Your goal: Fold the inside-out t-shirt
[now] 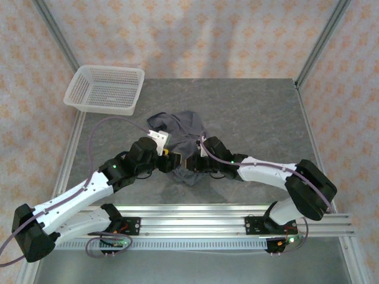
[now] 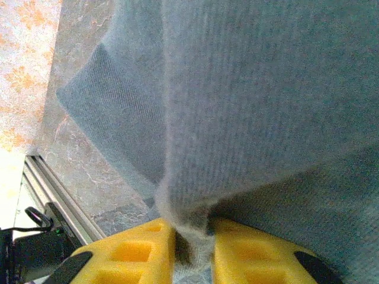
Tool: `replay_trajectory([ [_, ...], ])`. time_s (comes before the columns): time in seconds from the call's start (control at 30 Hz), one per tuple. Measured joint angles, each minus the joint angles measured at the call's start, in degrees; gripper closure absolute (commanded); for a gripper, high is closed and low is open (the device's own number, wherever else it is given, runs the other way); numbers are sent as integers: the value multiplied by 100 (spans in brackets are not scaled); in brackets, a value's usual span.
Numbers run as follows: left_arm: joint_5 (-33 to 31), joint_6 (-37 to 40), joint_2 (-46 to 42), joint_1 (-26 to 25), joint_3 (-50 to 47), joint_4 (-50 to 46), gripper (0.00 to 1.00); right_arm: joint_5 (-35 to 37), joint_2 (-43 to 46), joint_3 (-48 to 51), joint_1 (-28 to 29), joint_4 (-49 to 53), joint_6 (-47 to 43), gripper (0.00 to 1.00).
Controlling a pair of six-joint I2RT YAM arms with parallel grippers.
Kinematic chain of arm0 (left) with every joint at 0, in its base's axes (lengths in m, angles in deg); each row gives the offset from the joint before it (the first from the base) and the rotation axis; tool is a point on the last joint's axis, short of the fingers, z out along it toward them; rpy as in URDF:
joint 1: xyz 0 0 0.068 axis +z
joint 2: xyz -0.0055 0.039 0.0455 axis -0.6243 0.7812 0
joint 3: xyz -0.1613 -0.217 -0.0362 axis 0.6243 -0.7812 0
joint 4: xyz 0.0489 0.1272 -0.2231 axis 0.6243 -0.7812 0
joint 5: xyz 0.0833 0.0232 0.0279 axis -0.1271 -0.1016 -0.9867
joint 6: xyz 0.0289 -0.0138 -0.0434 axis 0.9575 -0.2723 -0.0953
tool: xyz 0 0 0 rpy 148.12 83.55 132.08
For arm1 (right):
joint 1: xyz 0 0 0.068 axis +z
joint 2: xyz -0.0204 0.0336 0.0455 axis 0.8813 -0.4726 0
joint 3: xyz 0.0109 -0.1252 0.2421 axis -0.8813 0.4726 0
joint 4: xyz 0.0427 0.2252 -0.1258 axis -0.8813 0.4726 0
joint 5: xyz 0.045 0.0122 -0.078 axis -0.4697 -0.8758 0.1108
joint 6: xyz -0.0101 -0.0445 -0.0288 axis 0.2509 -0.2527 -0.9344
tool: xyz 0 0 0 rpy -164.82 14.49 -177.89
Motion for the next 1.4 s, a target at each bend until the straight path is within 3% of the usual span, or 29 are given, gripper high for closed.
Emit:
replay_trajectory([
  [0.17, -42, -7, 13, 0, 0, 42, 39, 68, 365, 125, 2, 133, -4, 100],
  [0.37, -485, -245, 240, 118, 42, -140, 40, 608, 1810, -85, 20, 960, -319, 100],
  [0.53, -160, -413, 560, 376, 28, -85, 39, 1561, 2815, -1075, -57, 1690, -734, 100],
  [0.7, 579, -413, 986, 369, -59, 378, 35, 2068, 2929, -2035, -199, 1915, -1071, 100],
  [0.9, 874, -538, 1840, 372, -590, 861, 20, 2450, 2876, -2564, -232, 1969, -1296, 100],
  [1.07, 1189, -588, 2664, 227, -732, 1342, 18, 2612, 2734, -3165, -291, 2055, -1491, 100],
  [1.1, 1158, -590, 2806, 164, -702, 1397, 21, 2627, 2708, -3283, -293, 2052, -1521, 100],
  [1.13, 1102, -597, 2924, 107, -634, 1436, 30, 2638, 2691, -3370, -302, 2052, -1547, 100],
  [1.17, 1067, -651, 3010, 81, -546, 1486, 46, 2640, 2688, -3412, -302, 2050, -1563, 100],
  [1.2, 1005, -695, 3106, 52, -457, 1552, 79, 2645, 2686, -3438, -306, 2052, -1567, 100],
  [1.23, 960, -715, 3158, 35, -420, 1617, 100, 2662, 2686, -3453, -313, 2055, -1567, 100],
  [1.4, 649, -695, 2428, 199, -284, 1091, 100, 3029, 2643, -3801, -323, 2461, -1633, 100],
])
